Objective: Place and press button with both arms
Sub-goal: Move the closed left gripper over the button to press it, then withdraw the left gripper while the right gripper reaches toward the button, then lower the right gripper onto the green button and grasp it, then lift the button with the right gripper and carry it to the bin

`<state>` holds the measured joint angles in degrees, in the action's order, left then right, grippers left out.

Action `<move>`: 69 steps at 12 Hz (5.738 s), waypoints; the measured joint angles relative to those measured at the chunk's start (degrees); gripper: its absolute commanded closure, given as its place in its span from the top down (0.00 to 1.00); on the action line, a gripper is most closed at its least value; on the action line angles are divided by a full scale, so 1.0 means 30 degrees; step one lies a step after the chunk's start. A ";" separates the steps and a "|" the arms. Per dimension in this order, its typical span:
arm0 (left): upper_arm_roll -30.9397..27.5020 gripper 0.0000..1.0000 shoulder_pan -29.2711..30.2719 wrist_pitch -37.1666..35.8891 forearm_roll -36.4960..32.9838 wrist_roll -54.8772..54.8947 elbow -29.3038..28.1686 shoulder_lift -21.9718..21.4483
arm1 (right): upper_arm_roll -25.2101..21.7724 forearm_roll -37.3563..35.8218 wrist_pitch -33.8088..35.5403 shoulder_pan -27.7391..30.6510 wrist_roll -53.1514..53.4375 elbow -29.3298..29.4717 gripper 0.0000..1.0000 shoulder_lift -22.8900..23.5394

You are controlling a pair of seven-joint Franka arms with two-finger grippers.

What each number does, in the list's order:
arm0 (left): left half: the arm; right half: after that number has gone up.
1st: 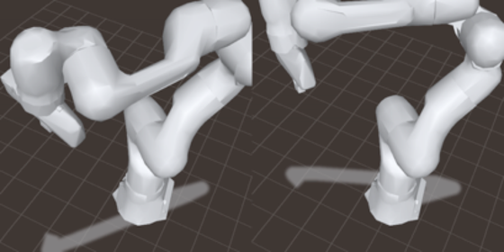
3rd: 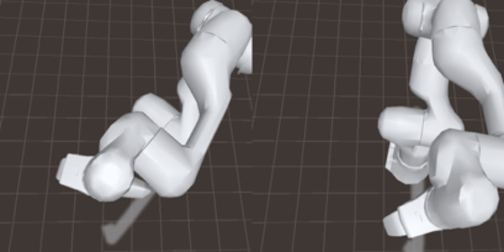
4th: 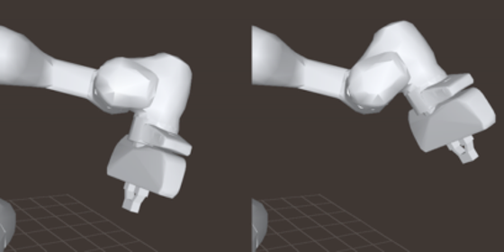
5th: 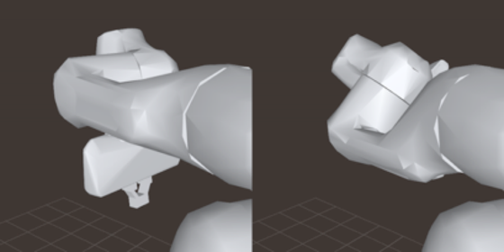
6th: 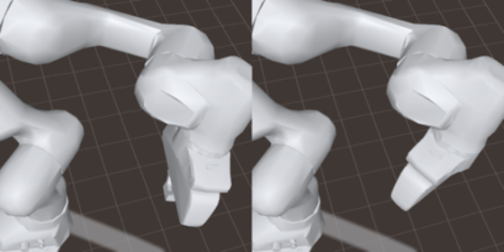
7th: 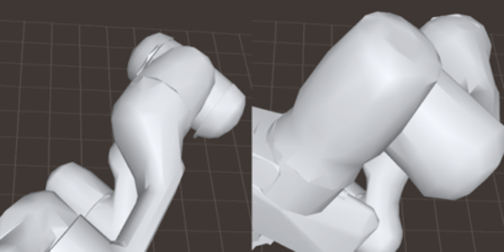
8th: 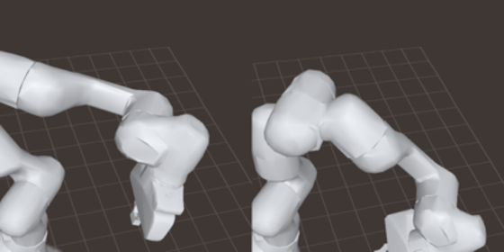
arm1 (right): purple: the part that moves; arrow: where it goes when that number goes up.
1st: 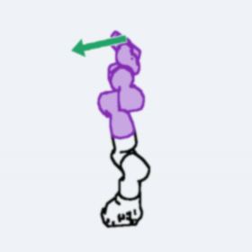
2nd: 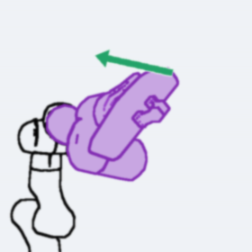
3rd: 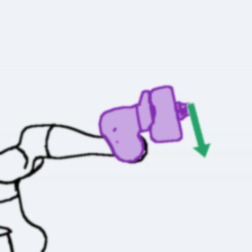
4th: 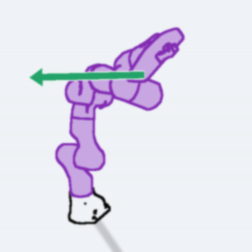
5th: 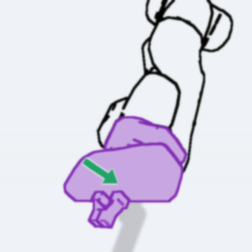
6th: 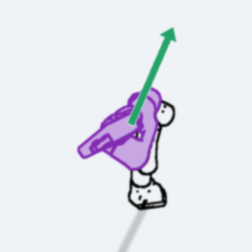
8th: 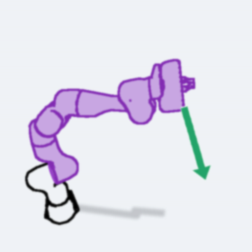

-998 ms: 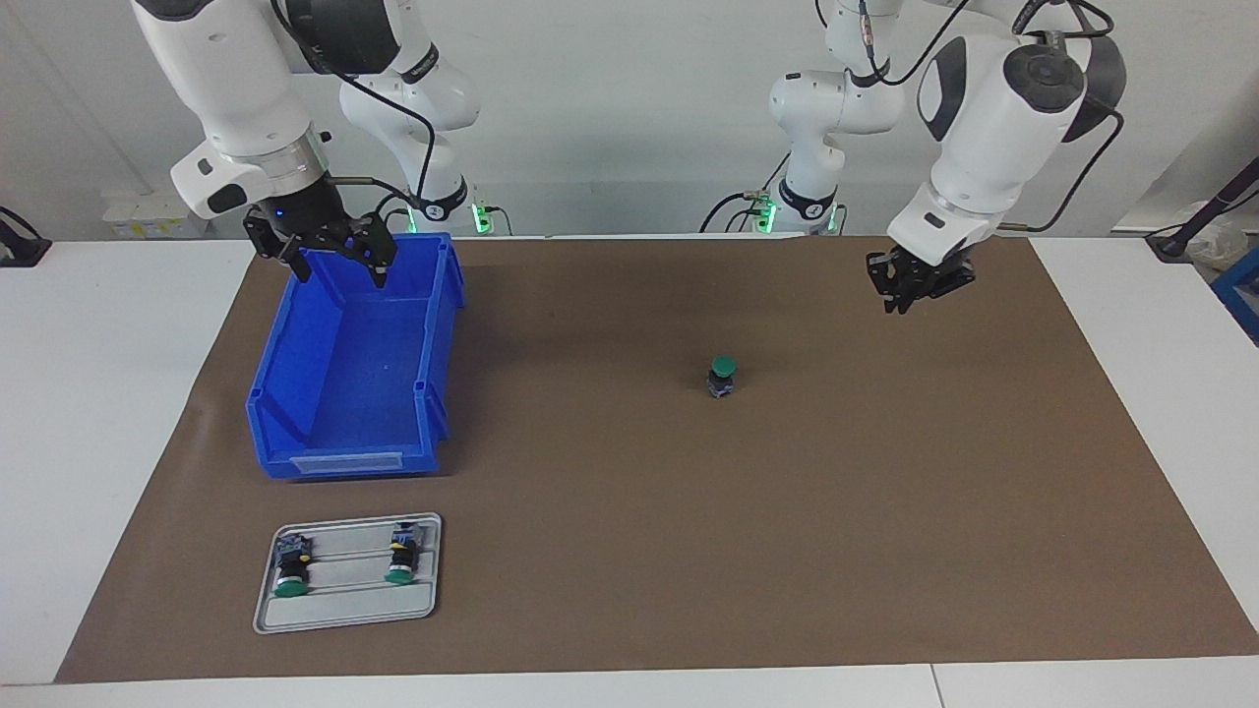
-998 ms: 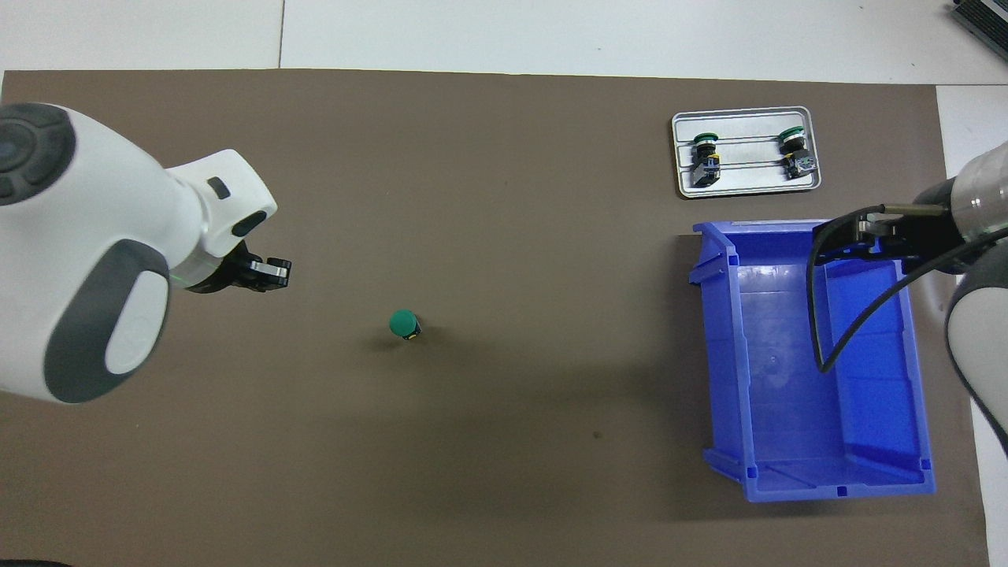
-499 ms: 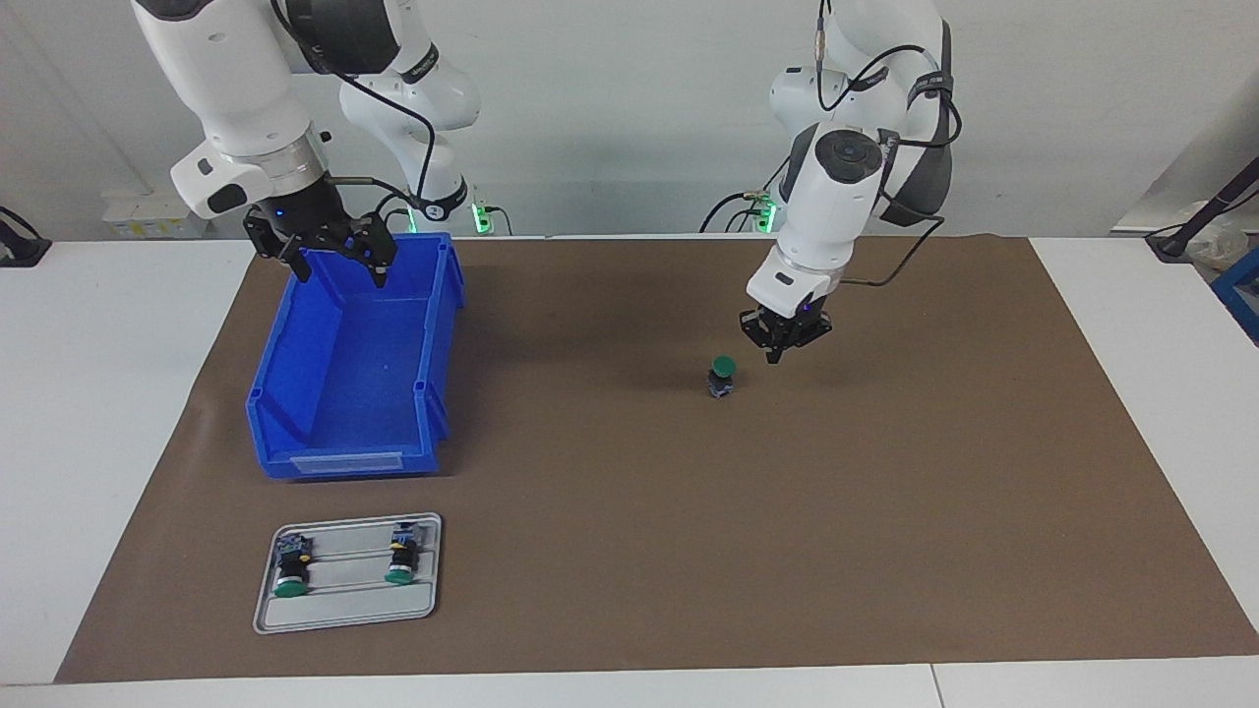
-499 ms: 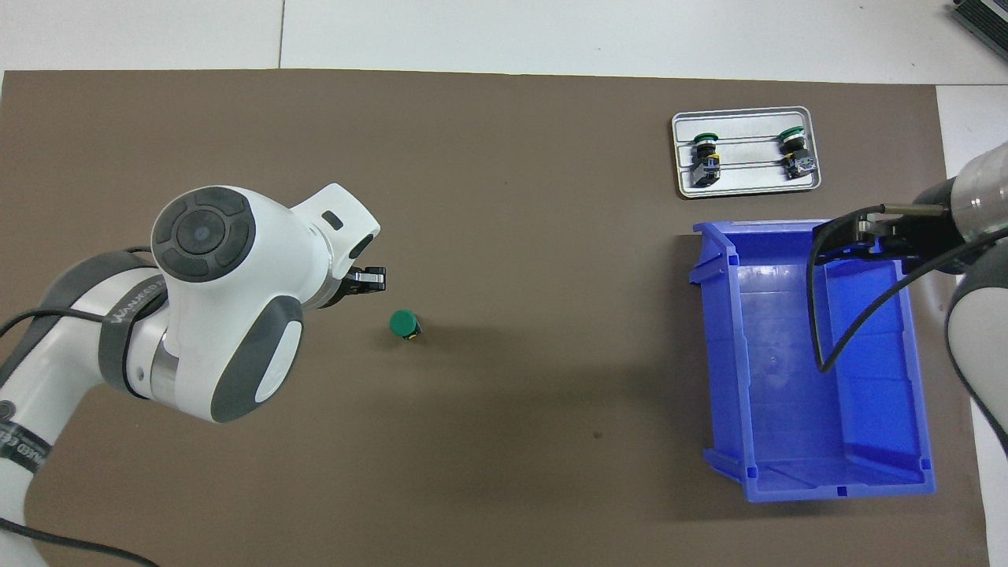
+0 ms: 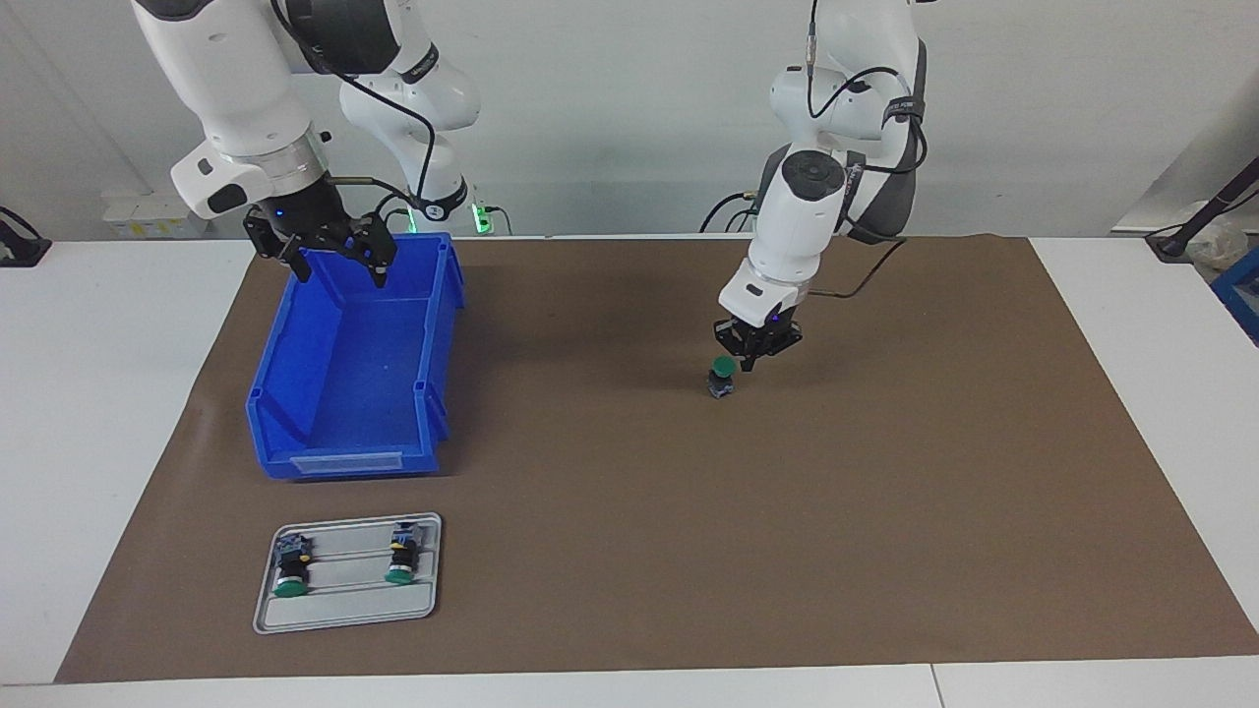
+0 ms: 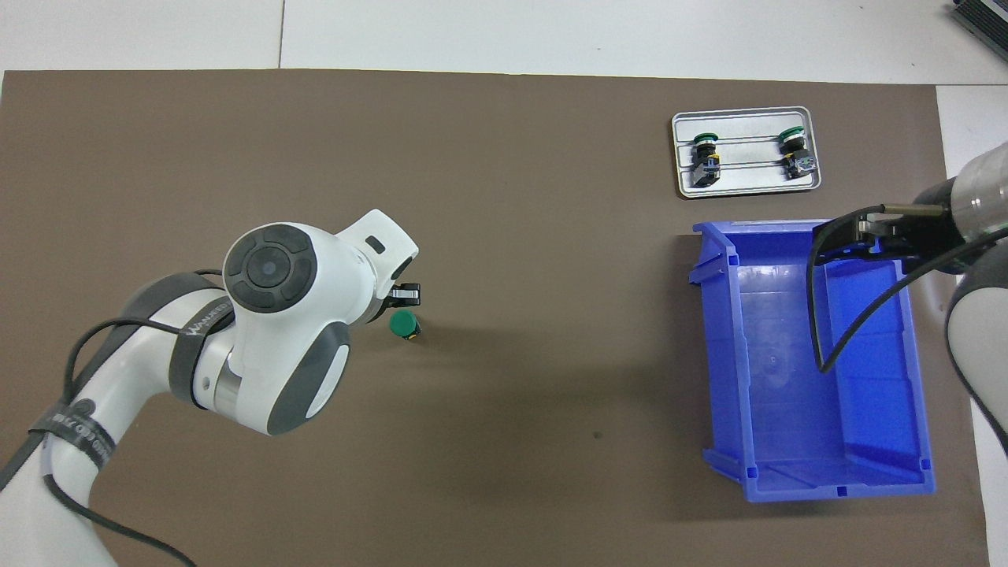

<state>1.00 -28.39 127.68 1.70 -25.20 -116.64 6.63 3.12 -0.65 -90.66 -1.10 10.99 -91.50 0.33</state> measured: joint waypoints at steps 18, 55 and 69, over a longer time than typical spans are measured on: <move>-0.0323 0.00 -0.0396 -0.1182 0.0000 -0.0577 -0.0095 -0.0066 | -0.0001 0.0000 0.0000 0.0019 0.0000 0.0000 1.00 0.0000; -0.0325 1.00 0.8561 -1.0994 -0.1149 0.8630 0.8151 -0.1168 | 0.0281 -0.2164 -0.9578 -1.3875 2.2460 0.5190 0.79 1.2700; -0.0350 1.00 0.8570 -0.9696 -0.1056 0.8616 0.6818 -0.1622 | 0.0136 -0.1933 -0.8833 -1.3716 2.3531 0.5221 0.00 1.2299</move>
<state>-0.05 -2.68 98.60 -1.46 0.65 -96.18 1.76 3.53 -6.45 -117.16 -42.25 81.58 -75.83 37.22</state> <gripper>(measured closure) 0.004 0.586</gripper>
